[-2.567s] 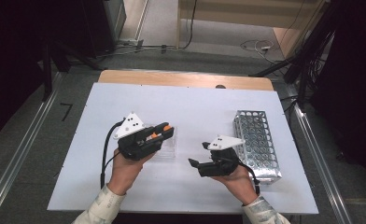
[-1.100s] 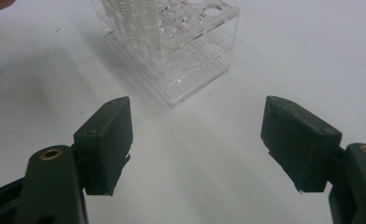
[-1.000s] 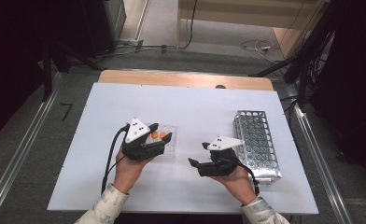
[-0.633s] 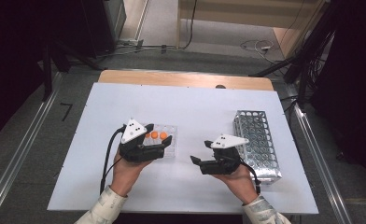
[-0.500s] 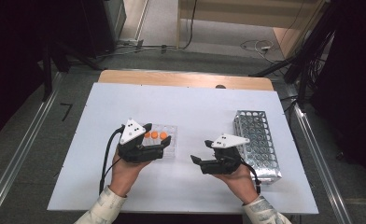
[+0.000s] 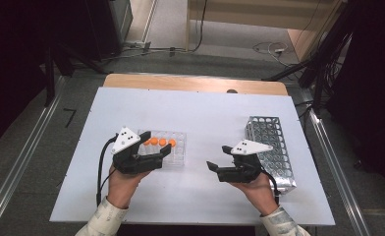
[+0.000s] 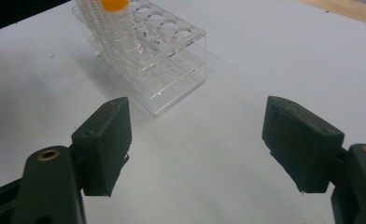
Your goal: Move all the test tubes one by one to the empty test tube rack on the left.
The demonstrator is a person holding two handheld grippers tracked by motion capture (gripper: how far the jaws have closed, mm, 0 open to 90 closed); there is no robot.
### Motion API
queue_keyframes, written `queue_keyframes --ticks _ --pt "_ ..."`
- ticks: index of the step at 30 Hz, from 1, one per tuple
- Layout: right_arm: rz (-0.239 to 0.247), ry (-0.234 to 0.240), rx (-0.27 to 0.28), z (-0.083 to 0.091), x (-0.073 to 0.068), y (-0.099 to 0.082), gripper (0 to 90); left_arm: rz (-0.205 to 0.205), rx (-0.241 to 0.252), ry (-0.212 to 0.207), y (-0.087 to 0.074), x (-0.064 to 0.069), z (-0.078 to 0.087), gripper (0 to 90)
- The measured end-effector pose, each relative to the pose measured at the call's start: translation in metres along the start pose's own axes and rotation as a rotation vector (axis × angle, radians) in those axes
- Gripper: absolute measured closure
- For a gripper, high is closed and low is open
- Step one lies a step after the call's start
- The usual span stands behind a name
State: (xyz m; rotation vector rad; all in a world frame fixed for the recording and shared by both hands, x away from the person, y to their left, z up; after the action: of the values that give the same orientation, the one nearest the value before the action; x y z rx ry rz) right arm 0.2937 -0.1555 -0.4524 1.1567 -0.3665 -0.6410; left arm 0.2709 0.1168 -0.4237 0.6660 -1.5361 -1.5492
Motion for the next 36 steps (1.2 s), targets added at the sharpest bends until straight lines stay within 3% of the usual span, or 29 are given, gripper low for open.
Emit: queue_keyframes --ticks 27,36 --pt "-0.026 -0.047 0.029 0.023 0.015 -0.001 22.4 -0.025 -0.007 0.031 -0.003 -0.007 0.019 17.9" --pt "-0.031 -0.058 0.034 0.030 0.019 -0.002 22.4 -0.045 -0.007 0.063 -0.006 -0.012 0.030 17.7"
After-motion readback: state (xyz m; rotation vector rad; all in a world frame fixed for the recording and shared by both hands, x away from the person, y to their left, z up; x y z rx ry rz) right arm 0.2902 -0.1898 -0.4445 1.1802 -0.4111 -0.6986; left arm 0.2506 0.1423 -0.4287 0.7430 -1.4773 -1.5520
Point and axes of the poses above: each handheld gripper's, and its own axes: z roughly backward along the jaws, y roughly out of its top, x roughly to its right, the point moved 4 cm from there along -z, roughly forward along the jaws, and after that the axes turned 14 degrees about x, right-handed, at the moved point
